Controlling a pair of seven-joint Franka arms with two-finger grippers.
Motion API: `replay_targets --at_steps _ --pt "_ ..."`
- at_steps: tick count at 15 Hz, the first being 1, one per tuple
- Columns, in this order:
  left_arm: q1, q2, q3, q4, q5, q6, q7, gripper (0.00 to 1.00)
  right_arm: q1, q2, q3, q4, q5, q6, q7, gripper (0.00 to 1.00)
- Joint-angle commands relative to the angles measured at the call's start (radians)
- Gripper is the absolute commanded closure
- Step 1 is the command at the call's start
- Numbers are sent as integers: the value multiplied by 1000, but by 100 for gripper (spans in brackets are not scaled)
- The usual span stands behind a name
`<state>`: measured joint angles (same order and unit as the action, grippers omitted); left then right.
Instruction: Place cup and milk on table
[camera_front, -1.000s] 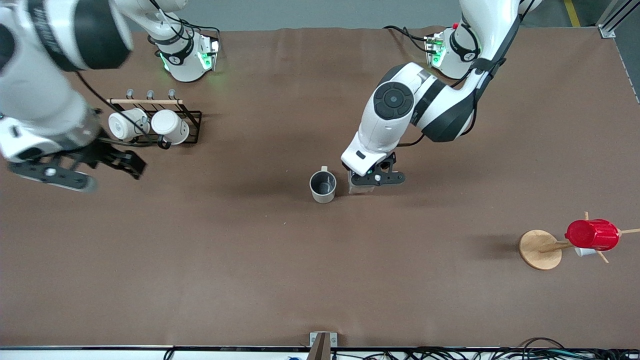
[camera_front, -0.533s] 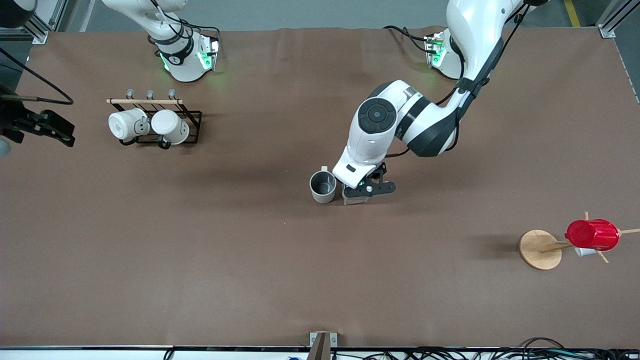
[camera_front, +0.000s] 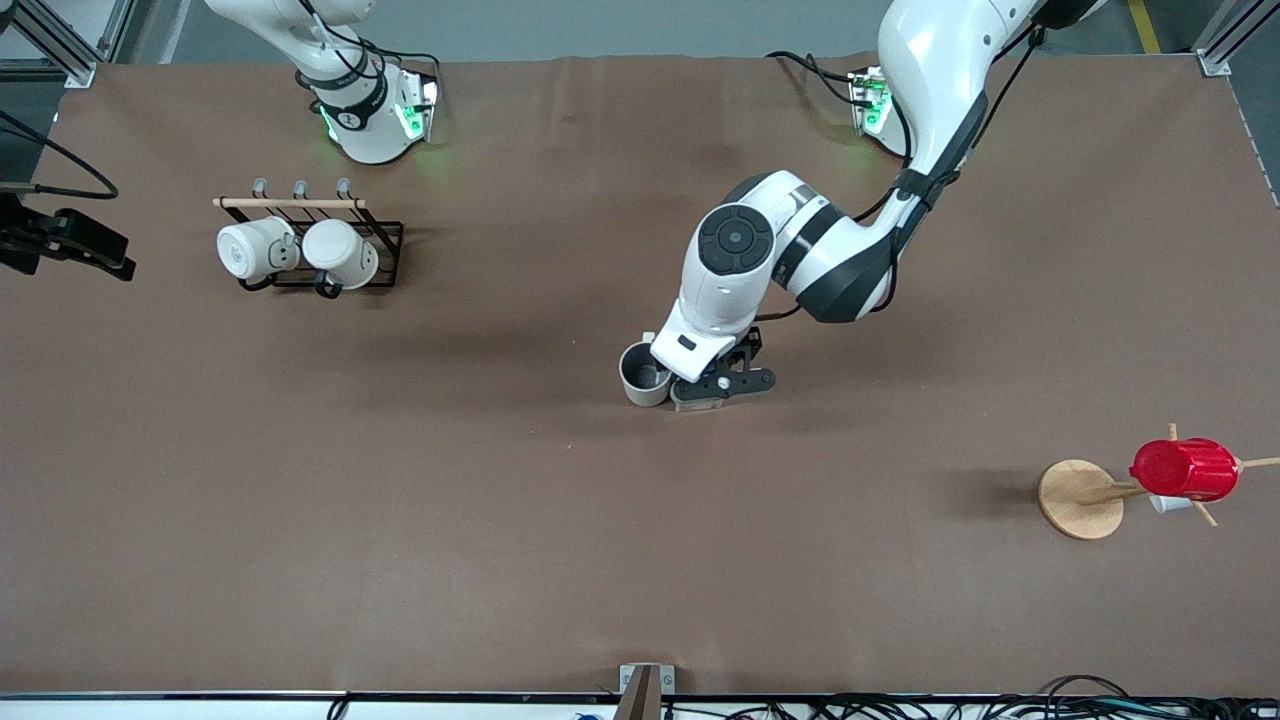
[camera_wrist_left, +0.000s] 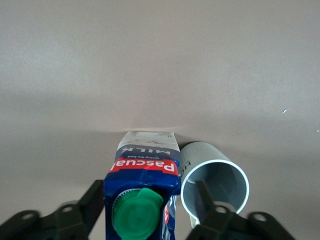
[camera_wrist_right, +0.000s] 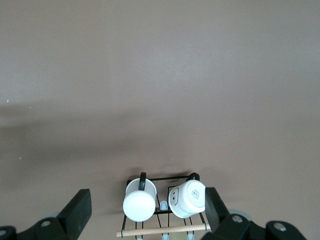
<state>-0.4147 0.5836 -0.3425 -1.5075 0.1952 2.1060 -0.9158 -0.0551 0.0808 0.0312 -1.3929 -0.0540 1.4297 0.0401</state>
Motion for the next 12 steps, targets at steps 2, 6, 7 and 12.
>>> replay_targets --at_steps 2,6,7,12 --pt "66 -82 16 67 24 -81 37 0 -14 -9 1 -9 29 8 -17 0" --pt "166 -235 16 82 24 -273 199 0 -15 -7 3 -8 29 9 -16 0" --pt "203 -272 16 82 23 -305 256 0 -14 -7 3 -9 29 3 -17 0" --pt "348 -419 5 79 1 -490 533 0 -26 -7 4 -6 31 2 -17 0"
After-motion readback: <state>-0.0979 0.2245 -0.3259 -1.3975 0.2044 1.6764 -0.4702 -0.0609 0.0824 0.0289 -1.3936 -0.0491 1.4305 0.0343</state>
